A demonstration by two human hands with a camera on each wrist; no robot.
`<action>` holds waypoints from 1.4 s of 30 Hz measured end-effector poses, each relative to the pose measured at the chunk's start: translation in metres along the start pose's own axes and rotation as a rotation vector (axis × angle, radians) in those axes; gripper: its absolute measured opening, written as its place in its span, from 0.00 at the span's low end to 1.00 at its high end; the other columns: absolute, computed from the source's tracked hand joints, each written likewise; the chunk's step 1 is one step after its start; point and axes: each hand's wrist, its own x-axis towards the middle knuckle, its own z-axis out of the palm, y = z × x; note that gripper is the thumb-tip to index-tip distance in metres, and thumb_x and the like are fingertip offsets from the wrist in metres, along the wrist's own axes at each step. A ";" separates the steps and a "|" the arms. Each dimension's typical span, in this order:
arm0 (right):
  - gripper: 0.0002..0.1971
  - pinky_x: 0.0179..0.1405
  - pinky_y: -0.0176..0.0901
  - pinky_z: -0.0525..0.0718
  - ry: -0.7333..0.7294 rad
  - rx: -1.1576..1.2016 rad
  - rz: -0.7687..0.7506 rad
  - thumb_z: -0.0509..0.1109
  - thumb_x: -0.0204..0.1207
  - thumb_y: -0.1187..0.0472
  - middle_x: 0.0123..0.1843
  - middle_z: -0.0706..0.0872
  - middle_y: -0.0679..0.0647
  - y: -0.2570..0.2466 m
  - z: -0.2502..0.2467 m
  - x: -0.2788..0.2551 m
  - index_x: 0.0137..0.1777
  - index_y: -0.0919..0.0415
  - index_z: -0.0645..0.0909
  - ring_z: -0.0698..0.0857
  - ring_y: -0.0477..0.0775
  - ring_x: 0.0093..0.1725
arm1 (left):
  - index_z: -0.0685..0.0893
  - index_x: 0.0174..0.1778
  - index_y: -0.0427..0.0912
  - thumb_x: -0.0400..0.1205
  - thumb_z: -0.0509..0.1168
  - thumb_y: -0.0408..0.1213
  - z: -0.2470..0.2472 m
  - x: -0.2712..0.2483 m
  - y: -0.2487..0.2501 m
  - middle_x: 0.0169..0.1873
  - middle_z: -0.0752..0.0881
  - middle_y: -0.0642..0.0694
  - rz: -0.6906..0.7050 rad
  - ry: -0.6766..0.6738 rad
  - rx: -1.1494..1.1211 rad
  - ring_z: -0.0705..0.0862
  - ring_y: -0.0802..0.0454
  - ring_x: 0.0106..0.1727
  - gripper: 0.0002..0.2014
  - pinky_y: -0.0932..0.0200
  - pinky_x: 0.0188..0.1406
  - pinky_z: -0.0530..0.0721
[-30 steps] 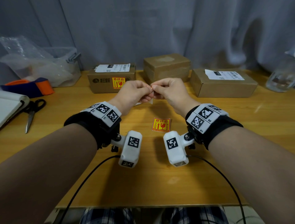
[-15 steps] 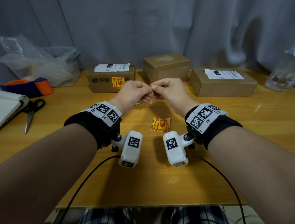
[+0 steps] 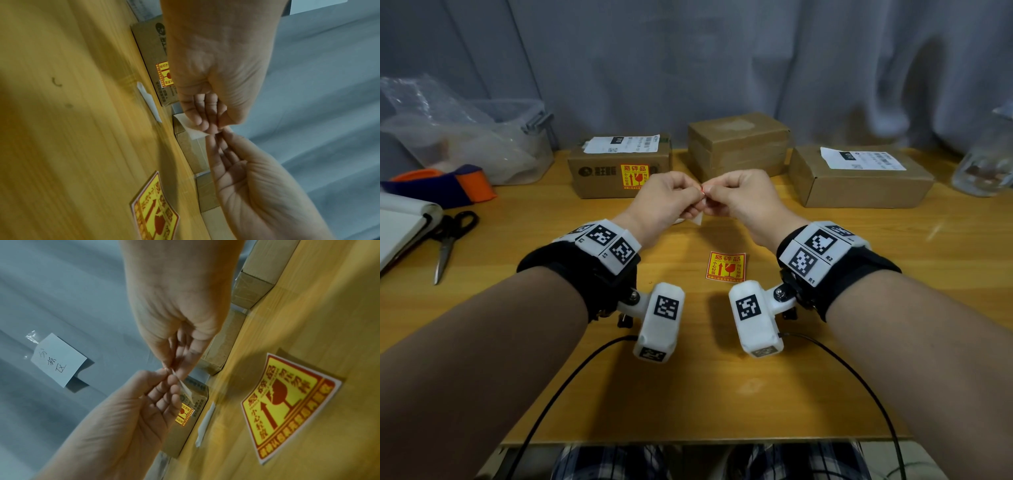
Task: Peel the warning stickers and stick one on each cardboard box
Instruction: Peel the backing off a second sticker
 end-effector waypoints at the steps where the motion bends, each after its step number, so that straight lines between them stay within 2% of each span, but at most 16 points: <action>1: 0.06 0.36 0.38 0.88 -0.009 0.014 0.029 0.68 0.77 0.71 0.34 0.85 0.61 -0.001 -0.001 -0.001 0.40 0.71 0.84 0.85 0.49 0.30 | 0.79 0.36 0.40 0.80 0.63 0.26 0.000 0.000 0.000 0.30 0.83 0.43 0.024 0.005 0.045 0.82 0.54 0.32 0.08 0.63 0.38 0.85; 4: 0.10 0.35 0.40 0.88 -0.037 0.033 0.114 0.70 0.77 0.66 0.35 0.86 0.64 -0.004 -0.002 -0.001 0.43 0.77 0.84 0.85 0.53 0.31 | 0.80 0.35 0.40 0.78 0.66 0.29 0.000 0.001 -0.001 0.29 0.82 0.44 0.127 0.014 0.313 0.81 0.49 0.36 0.06 0.53 0.42 0.84; 7: 0.10 0.36 0.40 0.89 -0.065 0.056 0.144 0.70 0.76 0.66 0.36 0.86 0.65 -0.004 -0.004 -0.001 0.44 0.77 0.84 0.86 0.53 0.33 | 0.78 0.33 0.45 0.76 0.68 0.31 0.000 0.002 -0.001 0.27 0.79 0.50 0.163 0.018 0.429 0.78 0.51 0.34 0.08 0.54 0.38 0.81; 10: 0.08 0.36 0.39 0.90 -0.077 0.075 0.154 0.71 0.76 0.68 0.36 0.86 0.64 -0.004 -0.005 -0.002 0.42 0.76 0.84 0.87 0.52 0.32 | 0.77 0.31 0.48 0.75 0.68 0.31 0.000 0.001 -0.001 0.27 0.78 0.50 0.172 0.027 0.446 0.76 0.52 0.32 0.10 0.58 0.34 0.78; 15: 0.07 0.37 0.41 0.90 -0.085 0.052 0.166 0.69 0.76 0.71 0.35 0.87 0.65 -0.005 -0.006 -0.003 0.43 0.77 0.84 0.88 0.52 0.30 | 0.76 0.30 0.49 0.75 0.68 0.29 0.001 0.000 -0.002 0.26 0.77 0.52 0.177 0.007 0.438 0.74 0.56 0.29 0.12 0.62 0.32 0.76; 23: 0.07 0.36 0.39 0.90 -0.077 0.065 0.169 0.68 0.76 0.71 0.36 0.86 0.66 -0.008 -0.006 -0.006 0.41 0.77 0.83 0.87 0.51 0.31 | 0.78 0.32 0.47 0.75 0.67 0.29 0.001 -0.001 -0.002 0.28 0.79 0.50 0.199 0.010 0.430 0.77 0.52 0.34 0.10 0.54 0.39 0.80; 25: 0.07 0.35 0.38 0.90 -0.074 0.084 0.166 0.68 0.76 0.72 0.36 0.86 0.66 -0.008 -0.007 -0.007 0.41 0.77 0.83 0.87 0.51 0.30 | 0.80 0.34 0.44 0.75 0.67 0.29 0.002 -0.001 -0.003 0.31 0.80 0.48 0.225 0.027 0.431 0.76 0.53 0.35 0.06 0.57 0.40 0.79; 28: 0.07 0.36 0.38 0.90 -0.053 0.125 0.162 0.67 0.77 0.71 0.36 0.86 0.65 -0.008 -0.008 -0.009 0.43 0.76 0.83 0.87 0.51 0.31 | 0.81 0.37 0.44 0.75 0.69 0.32 0.001 0.000 -0.005 0.39 0.80 0.48 0.278 0.083 0.472 0.77 0.57 0.39 0.04 0.69 0.42 0.76; 30: 0.06 0.38 0.39 0.90 -0.027 0.159 0.167 0.67 0.77 0.71 0.38 0.86 0.65 -0.007 -0.009 -0.009 0.45 0.75 0.83 0.87 0.52 0.33 | 0.81 0.38 0.46 0.76 0.71 0.35 0.002 0.000 -0.006 0.35 0.82 0.53 0.262 0.091 0.458 0.79 0.59 0.36 0.05 0.72 0.37 0.77; 32: 0.04 0.40 0.39 0.90 -0.025 0.167 0.157 0.68 0.77 0.71 0.40 0.86 0.64 -0.005 -0.009 -0.010 0.46 0.73 0.83 0.87 0.53 0.35 | 0.82 0.42 0.43 0.77 0.70 0.36 0.001 -0.001 -0.007 0.32 0.82 0.56 0.241 0.097 0.442 0.79 0.63 0.32 0.03 0.73 0.34 0.79; 35: 0.03 0.38 0.37 0.90 -0.045 0.154 0.128 0.68 0.76 0.74 0.41 0.86 0.64 -0.002 -0.010 -0.012 0.45 0.72 0.83 0.87 0.53 0.37 | 0.85 0.45 0.38 0.78 0.69 0.34 0.000 -0.001 -0.007 0.32 0.83 0.54 0.225 0.106 0.380 0.81 0.60 0.33 0.04 0.69 0.38 0.81; 37: 0.04 0.40 0.37 0.90 -0.049 0.144 0.122 0.67 0.76 0.75 0.41 0.86 0.64 -0.001 -0.009 -0.012 0.45 0.72 0.83 0.86 0.53 0.37 | 0.84 0.46 0.38 0.77 0.70 0.34 0.001 -0.001 -0.008 0.32 0.83 0.52 0.194 0.098 0.325 0.81 0.60 0.33 0.05 0.71 0.37 0.81; 40: 0.05 0.40 0.37 0.90 -0.069 0.133 0.110 0.66 0.76 0.76 0.40 0.86 0.63 0.000 -0.006 -0.012 0.44 0.71 0.84 0.86 0.52 0.35 | 0.81 0.48 0.39 0.75 0.72 0.34 0.003 -0.001 -0.009 0.35 0.83 0.49 0.141 0.083 0.223 0.82 0.57 0.36 0.09 0.68 0.40 0.82; 42: 0.06 0.39 0.37 0.90 -0.078 0.115 0.106 0.65 0.77 0.76 0.39 0.86 0.62 0.000 -0.006 -0.012 0.45 0.71 0.84 0.86 0.50 0.34 | 0.81 0.49 0.38 0.76 0.71 0.32 0.004 -0.002 -0.010 0.36 0.83 0.47 0.113 0.071 0.138 0.83 0.56 0.37 0.08 0.69 0.40 0.83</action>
